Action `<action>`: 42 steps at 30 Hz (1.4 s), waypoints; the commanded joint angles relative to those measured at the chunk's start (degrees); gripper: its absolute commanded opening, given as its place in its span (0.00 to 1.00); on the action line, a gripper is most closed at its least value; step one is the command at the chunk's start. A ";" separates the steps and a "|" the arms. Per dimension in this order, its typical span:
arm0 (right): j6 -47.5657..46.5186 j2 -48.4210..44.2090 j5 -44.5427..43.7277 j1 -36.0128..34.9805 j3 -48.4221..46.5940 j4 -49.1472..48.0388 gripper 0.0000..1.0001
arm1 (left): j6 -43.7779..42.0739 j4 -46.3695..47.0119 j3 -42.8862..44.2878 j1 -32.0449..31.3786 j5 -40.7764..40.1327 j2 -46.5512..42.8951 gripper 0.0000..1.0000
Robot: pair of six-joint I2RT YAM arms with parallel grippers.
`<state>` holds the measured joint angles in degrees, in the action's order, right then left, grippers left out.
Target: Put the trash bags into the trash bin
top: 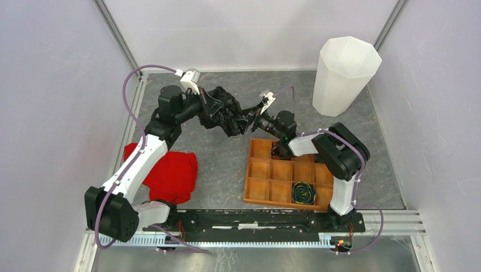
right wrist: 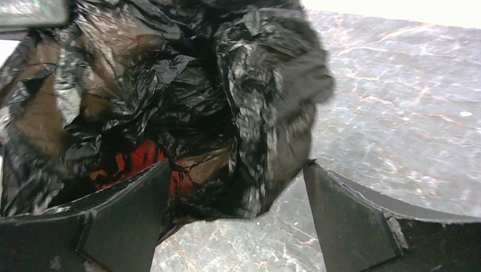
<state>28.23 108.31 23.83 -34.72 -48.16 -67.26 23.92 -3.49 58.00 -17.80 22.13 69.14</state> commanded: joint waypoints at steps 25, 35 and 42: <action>-3.10 -7.90 -11.97 6.93 4.71 8.38 0.08 | -0.79 -10.99 4.61 0.05 -26.63 1.48 0.26; -4.07 -7.28 -8.97 6.89 3.08 10.22 0.18 | 0.95 -16.73 9.95 1.70 -18.40 11.48 0.11; -4.29 -6.63 -2.28 6.78 2.22 7.06 0.32 | 2.77 -15.52 8.18 2.86 -17.50 12.90 0.72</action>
<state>24.80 102.04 16.60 -27.75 -43.33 -56.03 24.93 -19.73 65.10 -15.57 2.61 80.97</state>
